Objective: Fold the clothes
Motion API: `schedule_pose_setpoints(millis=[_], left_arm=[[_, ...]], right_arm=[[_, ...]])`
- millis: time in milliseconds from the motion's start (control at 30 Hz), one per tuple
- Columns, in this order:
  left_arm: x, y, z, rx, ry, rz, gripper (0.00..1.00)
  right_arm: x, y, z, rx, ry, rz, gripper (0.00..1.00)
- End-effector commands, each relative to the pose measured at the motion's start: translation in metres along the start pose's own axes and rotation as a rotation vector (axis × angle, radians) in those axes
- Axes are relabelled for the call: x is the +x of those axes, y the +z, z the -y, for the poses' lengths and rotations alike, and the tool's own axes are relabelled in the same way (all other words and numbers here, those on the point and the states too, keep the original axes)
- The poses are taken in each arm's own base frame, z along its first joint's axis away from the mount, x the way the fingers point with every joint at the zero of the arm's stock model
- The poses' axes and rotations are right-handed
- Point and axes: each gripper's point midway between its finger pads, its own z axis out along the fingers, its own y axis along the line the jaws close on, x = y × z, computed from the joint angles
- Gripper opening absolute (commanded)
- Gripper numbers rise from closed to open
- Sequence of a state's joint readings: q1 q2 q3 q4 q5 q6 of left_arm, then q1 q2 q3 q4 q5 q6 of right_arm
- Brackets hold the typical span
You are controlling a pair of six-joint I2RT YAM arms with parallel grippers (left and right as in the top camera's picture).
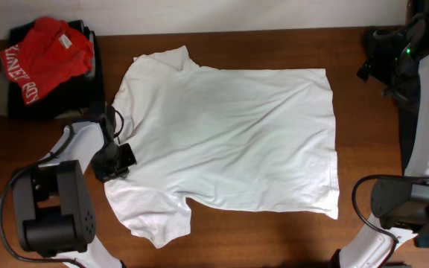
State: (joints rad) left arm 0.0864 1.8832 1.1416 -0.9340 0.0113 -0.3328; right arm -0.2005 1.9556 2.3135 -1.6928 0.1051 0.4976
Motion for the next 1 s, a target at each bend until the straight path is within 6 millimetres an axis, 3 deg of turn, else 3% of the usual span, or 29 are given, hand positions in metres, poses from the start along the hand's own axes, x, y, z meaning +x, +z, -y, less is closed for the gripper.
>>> schedule_pose_setpoints(millis=[0, 200, 267, 367, 433, 500, 533, 600, 700, 733, 867, 967], left_arm=[[-0.019, -0.031, 0.000, 0.008, -0.017, 0.099, 0.01], [-0.020, -0.070, 0.001, 0.043, -0.018, 0.200, 0.01], [-0.014, -0.071, -0.001, 0.039, -0.018, 0.181, 0.01], [-0.003, -0.064, -0.002, 0.038, -0.017, 0.133, 0.01], [0.003, -0.057, -0.004, 0.031, -0.017, 0.110, 0.01], [0.008, -0.051, -0.006, 0.026, -0.017, 0.093, 0.01], [0.010, -0.049, -0.006, 0.024, -0.017, 0.088, 0.01], [0.011, -0.047, -0.007, 0.023, -0.017, 0.086, 0.01], [0.008, -0.047, -0.006, 0.027, -0.017, 0.096, 0.01], [0.008, -0.047, -0.006, 0.027, -0.017, 0.098, 0.01], [0.007, -0.047, -0.005, 0.029, -0.017, 0.102, 0.01], [0.006, -0.047, -0.005, 0.031, -0.017, 0.108, 0.01]], right_arm=[[-0.004, -0.013, 0.004, -0.003, 0.014, 0.047, 0.99], [-0.016, -0.014, -0.002, -0.030, 0.021, 0.096, 0.99], [-0.022, -0.015, -0.008, -0.060, 0.026, 0.115, 0.99], [-0.006, -0.014, -0.020, -0.133, 0.001, 0.035, 0.99], [0.013, -0.012, -0.022, -0.138, -0.056, -0.041, 0.90], [0.028, -0.007, -0.031, -0.159, -0.156, -0.086, 0.74], [0.036, -0.002, -0.036, -0.159, -0.181, -0.116, 0.72], [0.059, 0.017, -0.041, -0.108, -0.241, -0.192, 0.57], [0.093, 0.055, -0.023, 0.097, -0.255, -0.292, 0.26], [0.100, 0.064, -0.017, 0.149, -0.241, -0.311, 0.04], [0.129, 0.096, -0.009, 0.229, -0.241, -0.375, 0.04], [0.149, 0.110, -0.004, 0.239, -0.262, -0.403, 0.04]])
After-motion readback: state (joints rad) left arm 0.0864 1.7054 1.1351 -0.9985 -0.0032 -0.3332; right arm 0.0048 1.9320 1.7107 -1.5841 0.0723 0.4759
